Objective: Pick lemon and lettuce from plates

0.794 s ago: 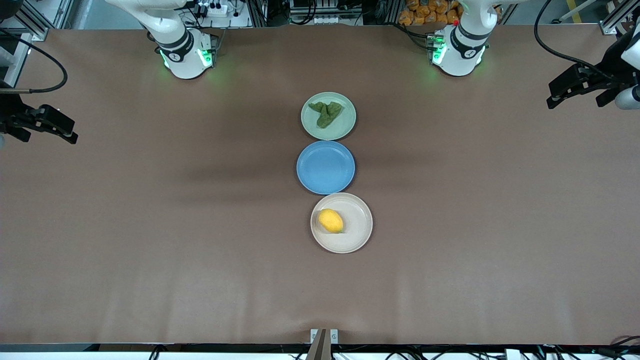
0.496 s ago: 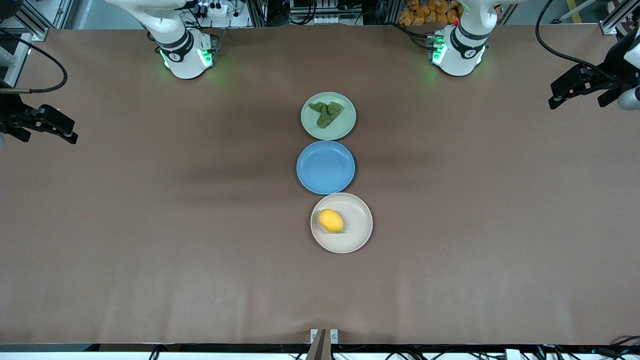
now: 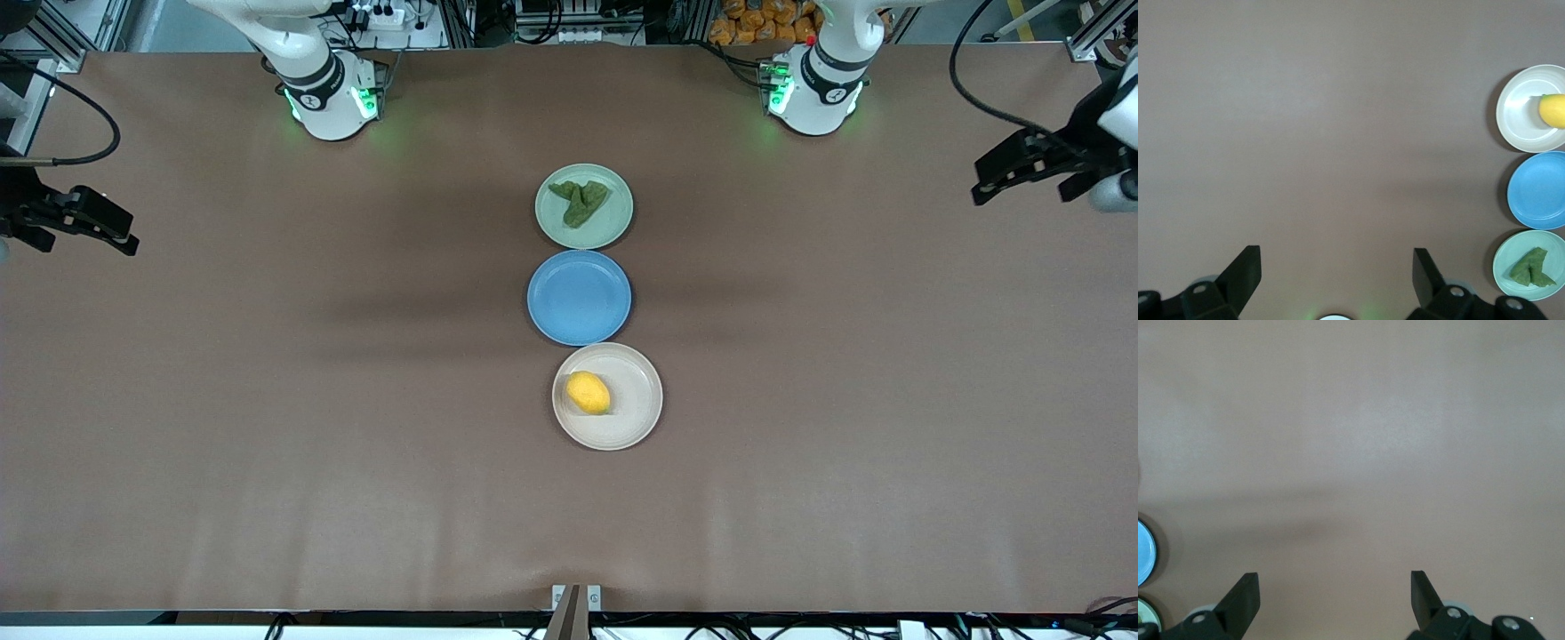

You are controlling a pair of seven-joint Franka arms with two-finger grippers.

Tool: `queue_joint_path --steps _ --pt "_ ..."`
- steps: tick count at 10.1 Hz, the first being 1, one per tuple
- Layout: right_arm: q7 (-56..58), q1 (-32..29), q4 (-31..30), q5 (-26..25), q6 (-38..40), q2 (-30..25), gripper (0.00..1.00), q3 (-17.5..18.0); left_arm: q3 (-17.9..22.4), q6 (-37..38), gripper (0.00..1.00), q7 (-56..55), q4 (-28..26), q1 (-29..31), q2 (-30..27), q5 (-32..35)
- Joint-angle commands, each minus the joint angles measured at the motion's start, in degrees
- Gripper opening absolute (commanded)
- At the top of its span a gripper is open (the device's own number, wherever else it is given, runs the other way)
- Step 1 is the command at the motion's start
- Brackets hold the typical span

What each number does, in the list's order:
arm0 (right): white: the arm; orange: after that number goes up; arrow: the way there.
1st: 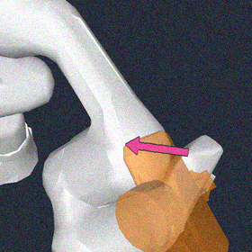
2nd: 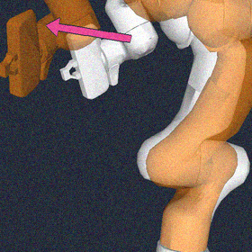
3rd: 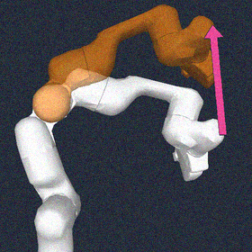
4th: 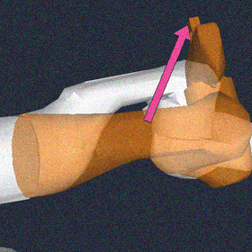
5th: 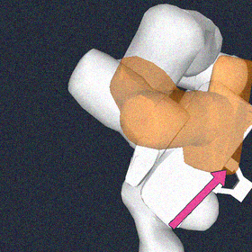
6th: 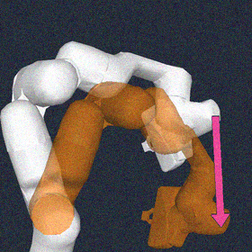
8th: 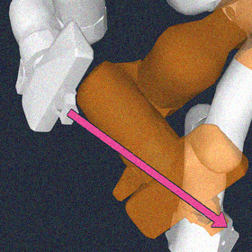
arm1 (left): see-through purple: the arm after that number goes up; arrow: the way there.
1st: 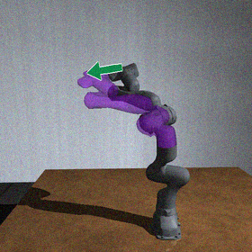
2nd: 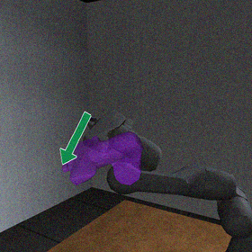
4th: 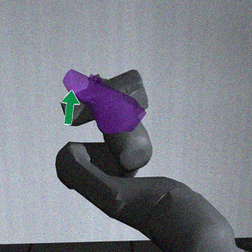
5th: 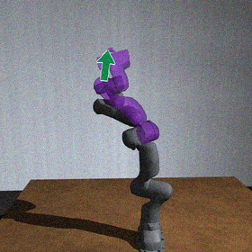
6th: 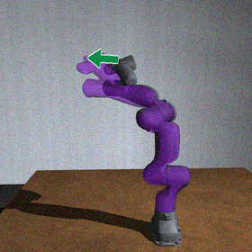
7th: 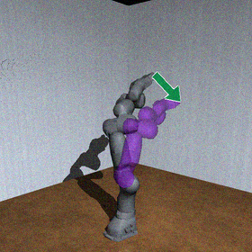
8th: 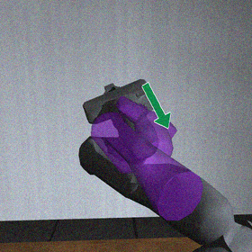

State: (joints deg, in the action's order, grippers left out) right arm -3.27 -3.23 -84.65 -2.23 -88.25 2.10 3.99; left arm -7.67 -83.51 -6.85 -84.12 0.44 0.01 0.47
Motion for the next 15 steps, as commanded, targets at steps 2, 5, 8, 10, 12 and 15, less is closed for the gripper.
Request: queue_joint_path --steps 2,5,8,10,12,15 --pt "0.89 -0.46 0.10 1.17 0.71 -0.34 1.00 -0.03 -1.03 -8.30 1.00 -2.80 0.45 -5.26 5.77 -4.31" --pt "1.68 -0.72 0.02 0.82 1.15 -0.26 1.00 -0.12 -0.94 -20.33 1.00 -22.00 0.45 -13.76 12.97 -5.92" --pt "3.44 -0.81 0.01 0.38 1.68 0.00 1.00 -0.12 -1.55 -28.69 1.00 -28.38 0.71 -18.09 20.36 -7.40" --pt "2.04 -0.73 -0.16 0.47 3.51 0.09 1.00 -0.04 -1.64 -36.76 1.00 -33.38 0.80 -22.57 25.72 -9.52" --pt "-1.37 -0.29 -1.03 0.99 3.53 0.01 1.00 0.05 -1.73 -46.59 1.00 -40.48 0.80 -25.74 31.17 -9.70" --pt "-10.84 2.16 -3.14 1.17 2.57 -0.08 1.00 1.36 -1.65 -57.87 1.00 -48.06 2.37 -28.82 39.51 -9.87"
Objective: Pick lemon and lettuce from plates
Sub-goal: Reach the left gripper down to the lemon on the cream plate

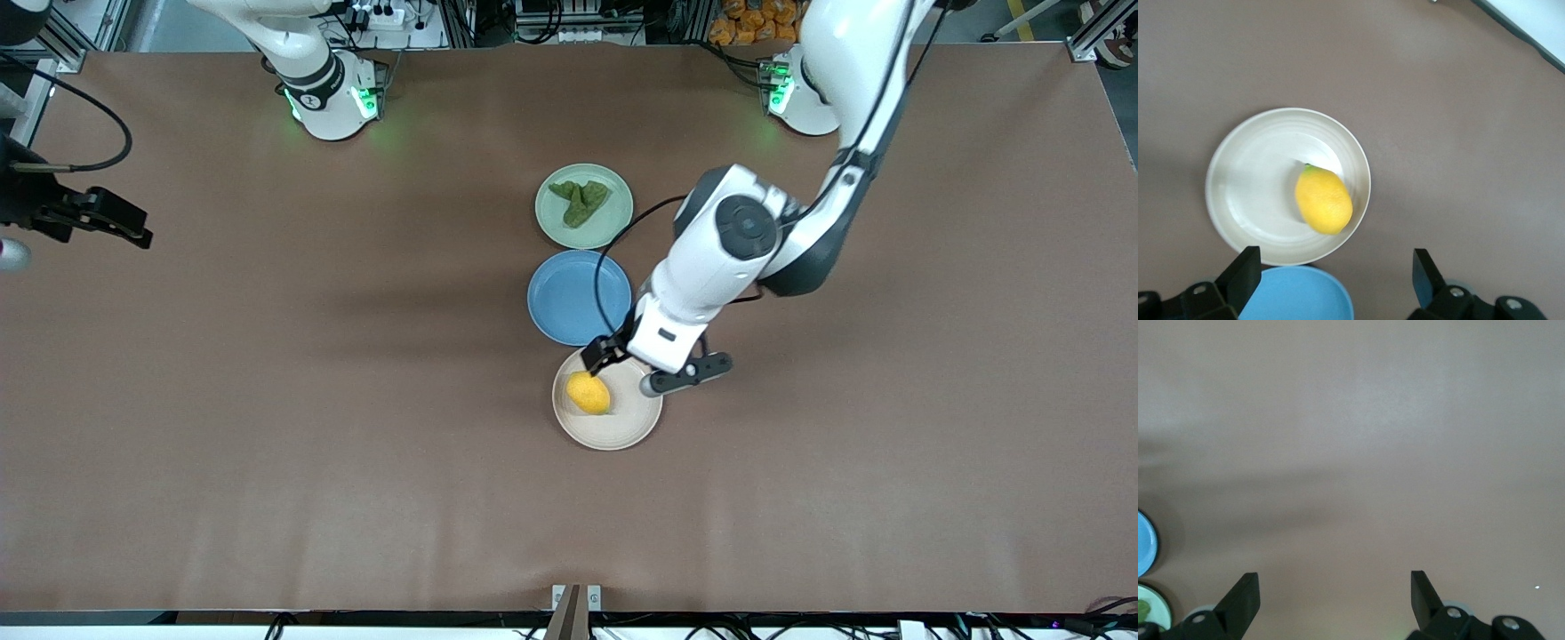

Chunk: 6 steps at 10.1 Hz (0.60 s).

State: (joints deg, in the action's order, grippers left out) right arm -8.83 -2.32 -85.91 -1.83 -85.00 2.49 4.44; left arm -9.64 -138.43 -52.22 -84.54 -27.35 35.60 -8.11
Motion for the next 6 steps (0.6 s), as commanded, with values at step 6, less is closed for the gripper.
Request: queue_joint_path --steps 6 --pt "-32.44 1.61 -14.35 0.86 -12.98 0.05 1.00 19.62 0.58 -7.82 1.00 -11.14 2.80 -2.88 12.55 -1.20"
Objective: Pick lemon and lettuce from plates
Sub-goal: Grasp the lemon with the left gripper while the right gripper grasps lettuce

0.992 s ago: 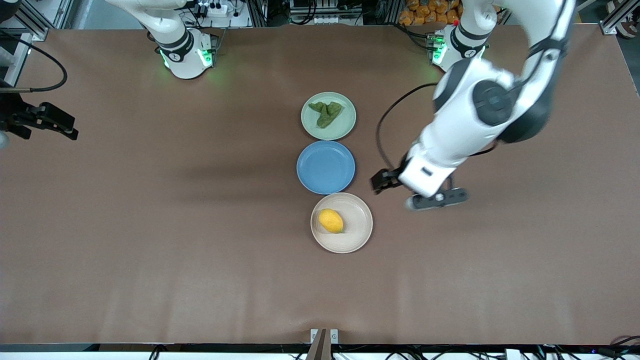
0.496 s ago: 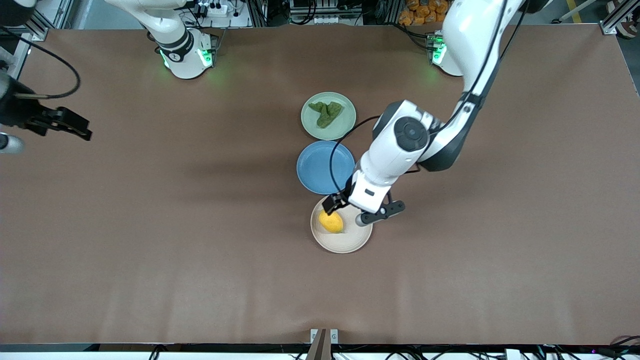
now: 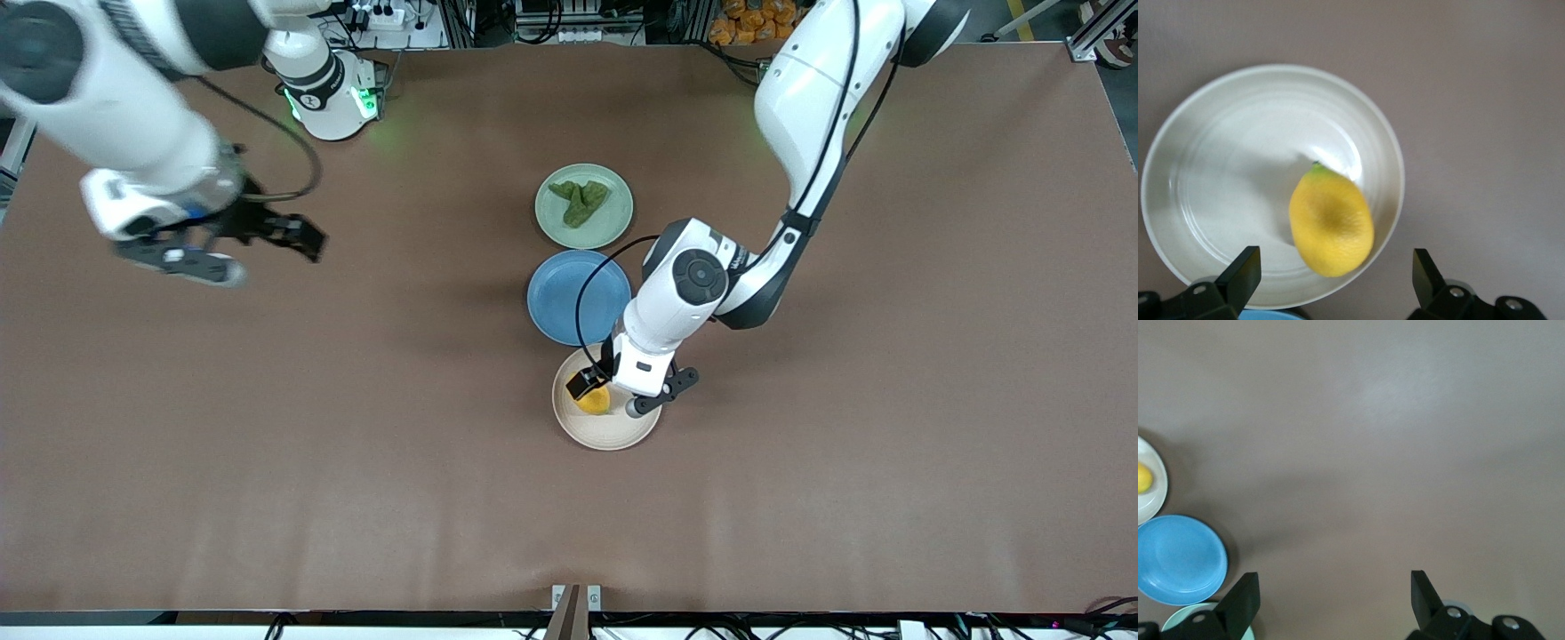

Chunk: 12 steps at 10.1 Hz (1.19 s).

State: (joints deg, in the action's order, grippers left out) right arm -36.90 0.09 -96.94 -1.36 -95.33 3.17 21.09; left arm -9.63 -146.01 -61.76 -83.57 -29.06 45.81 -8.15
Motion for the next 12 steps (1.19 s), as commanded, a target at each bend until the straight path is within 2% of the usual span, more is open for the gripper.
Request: queue_joint_path --steps 1,3,6,9,11,12 --pt "-8.32 -0.62 -5.69 0.39 -5.10 -0.18 1.00 6.47 0.67 -0.33 1.00 -2.40 1.91 -1.17 3.14 -1.16" --pt "-12.57 -0.27 -10.01 0.39 -11.52 1.57 1.00 12.54 0.67 -1.20 1.00 -3.36 2.00 -1.17 3.85 -1.16" --pt "-27.48 2.88 -15.28 -0.30 -23.02 5.87 1.00 19.23 0.76 -1.56 1.00 -3.28 3.75 -1.08 4.72 -1.25" --pt "-37.60 10.43 -18.46 -1.10 -31.12 10.70 1.00 19.95 0.76 -4.10 1.00 -3.28 5.08 -1.08 7.09 -1.25" --pt "-46.54 14.91 -20.21 -7.65 -36.39 15.96 1.00 19.95 0.76 -5.25 1.00 -3.28 5.43 -1.08 7.80 -1.25" --pt "-53.29 17.02 -20.22 -13.61 -37.72 19.65 1.00 19.95 0.76 -5.25 1.00 -3.28 5.52 -1.08 7.72 -1.25"
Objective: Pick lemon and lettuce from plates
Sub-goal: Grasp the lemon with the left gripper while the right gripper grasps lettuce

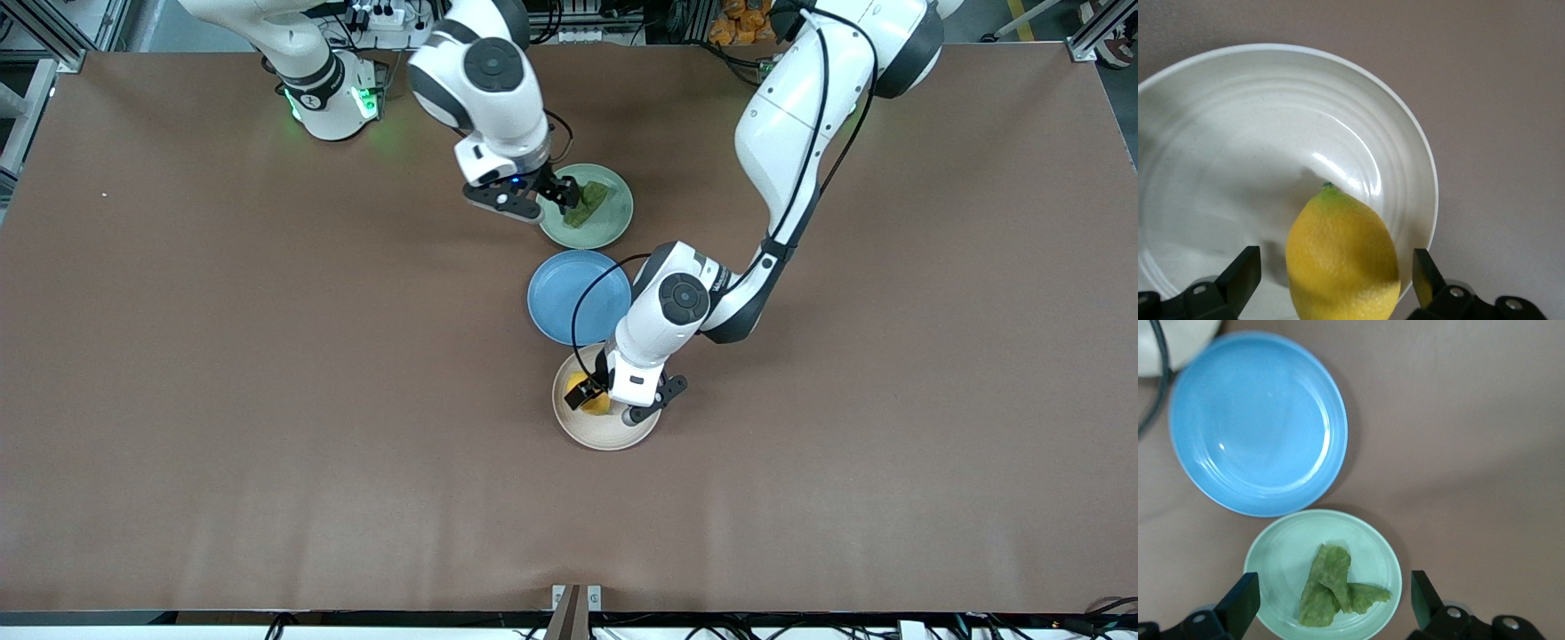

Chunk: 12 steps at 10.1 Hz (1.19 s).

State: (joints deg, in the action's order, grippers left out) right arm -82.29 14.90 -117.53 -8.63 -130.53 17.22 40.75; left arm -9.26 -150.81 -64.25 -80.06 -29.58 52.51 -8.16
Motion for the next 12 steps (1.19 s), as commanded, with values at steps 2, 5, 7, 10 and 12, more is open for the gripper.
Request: queue_joint_path --steps 2,5,7,10,12 --pt "-19.01 4.69 0.55 -16.47 -5.77 11.14 1.00 0.29 0.39 -0.62 0.81 -0.70 2.02 -0.65 1.11 -1.25" --pt "-27.98 7.68 2.38 -24.73 -7.19 17.03 1.00 0.21 0.39 -1.59 0.33 0.08 2.02 -0.65 1.37 -1.25" --pt "-33.18 8.65 4.06 -30.72 -7.19 20.56 1.00 -0.06 0.47 -1.68 0.03 1.22 2.02 -0.39 1.55 -1.16" --pt "-33.55 9.88 4.59 -31.27 -7.28 22.14 1.00 -0.23 -0.22 2.95 0.00 0.79 1.93 1.80 -2.82 -1.34" --pt "-33.55 10.33 4.59 -31.36 -7.28 22.68 1.00 -0.32 -0.49 13.91 0.00 1.49 1.93 4.52 -9.14 -1.07"
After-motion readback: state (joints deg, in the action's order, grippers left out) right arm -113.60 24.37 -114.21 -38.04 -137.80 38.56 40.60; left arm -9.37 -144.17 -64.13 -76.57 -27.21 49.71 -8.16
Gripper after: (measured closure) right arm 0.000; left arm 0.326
